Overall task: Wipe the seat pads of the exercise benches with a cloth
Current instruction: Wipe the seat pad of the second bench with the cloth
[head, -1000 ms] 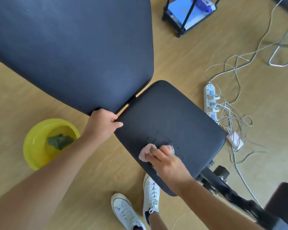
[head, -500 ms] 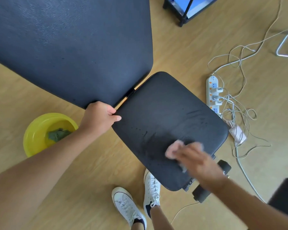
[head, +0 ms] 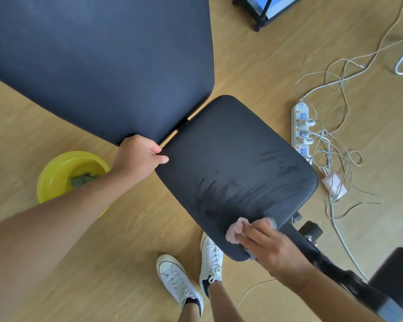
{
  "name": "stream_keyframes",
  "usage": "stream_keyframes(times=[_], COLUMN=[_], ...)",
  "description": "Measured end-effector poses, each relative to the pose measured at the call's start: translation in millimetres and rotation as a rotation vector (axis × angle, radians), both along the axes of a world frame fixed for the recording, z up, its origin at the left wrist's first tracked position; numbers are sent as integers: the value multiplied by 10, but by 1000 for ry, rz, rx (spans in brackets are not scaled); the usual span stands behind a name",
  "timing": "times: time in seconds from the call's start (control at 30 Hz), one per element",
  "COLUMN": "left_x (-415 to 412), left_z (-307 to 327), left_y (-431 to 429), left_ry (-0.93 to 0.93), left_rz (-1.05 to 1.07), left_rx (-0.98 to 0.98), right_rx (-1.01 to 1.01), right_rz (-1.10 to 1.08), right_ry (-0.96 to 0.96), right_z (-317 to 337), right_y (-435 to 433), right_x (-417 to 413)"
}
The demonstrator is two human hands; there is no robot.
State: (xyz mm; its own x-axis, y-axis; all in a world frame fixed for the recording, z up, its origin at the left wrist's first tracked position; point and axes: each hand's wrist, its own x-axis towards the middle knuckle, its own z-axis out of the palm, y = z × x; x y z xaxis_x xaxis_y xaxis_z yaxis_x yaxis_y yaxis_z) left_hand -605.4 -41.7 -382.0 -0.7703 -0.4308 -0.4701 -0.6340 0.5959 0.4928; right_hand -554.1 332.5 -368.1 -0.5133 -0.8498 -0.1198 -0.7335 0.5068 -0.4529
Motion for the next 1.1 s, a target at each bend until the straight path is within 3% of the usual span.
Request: stream_keyframes(times=[0.07,0.13,0.2,0.23,0.37,0.5,0.57,0.63,0.67,0.73,0.8,0.9,1.0,1.1], left_x=[-3,-4,-7,-9,-5,-9,12,11,9,20,16,17,16,22], left_z=[-8,-9,-6,-4,-1,0,-15,-31,-40,-47,-51,-59,-55,-51], left_y=[3,7,5,7,8,3,-9,-11,-17,-23,-18,-19,-21,-41], left_ry=[-7,-18,-24,-25,-21,-25,-18,-11,-7,4,2,-25,-16,29], left_rz=[-4,-2,0,1,-9,-11,-6,-12,-16,-14,-5,6,-3,-55], left_rx=[0,-7,1,5,-1,13,24,38,36,37,31,40,53,37], right_rx=[-21,-12,11,21,3,23,-40,-87,-1,60,91,21,-51,-67], right_rz=[-250,-751,-1033,-999,-342,-53,-126,-428,-622,-991,-1121,-749,-319,-248], right_ry=[87,206,228,192,-43,25,71,89,127,127,138,82,24,0], right_z=[47,42,-57,-102,-115,-127,-75,-42,7,47,90,11,-115,-168], right_y=[203,225,-41,-208,-404,-497,-691,-584,-459,-209,-217,-615,-1154,-1763], right_x=[-502,-869,-725,-472,600,122,-418,-1025,-1251,-1330,-905,-57,85,-349])
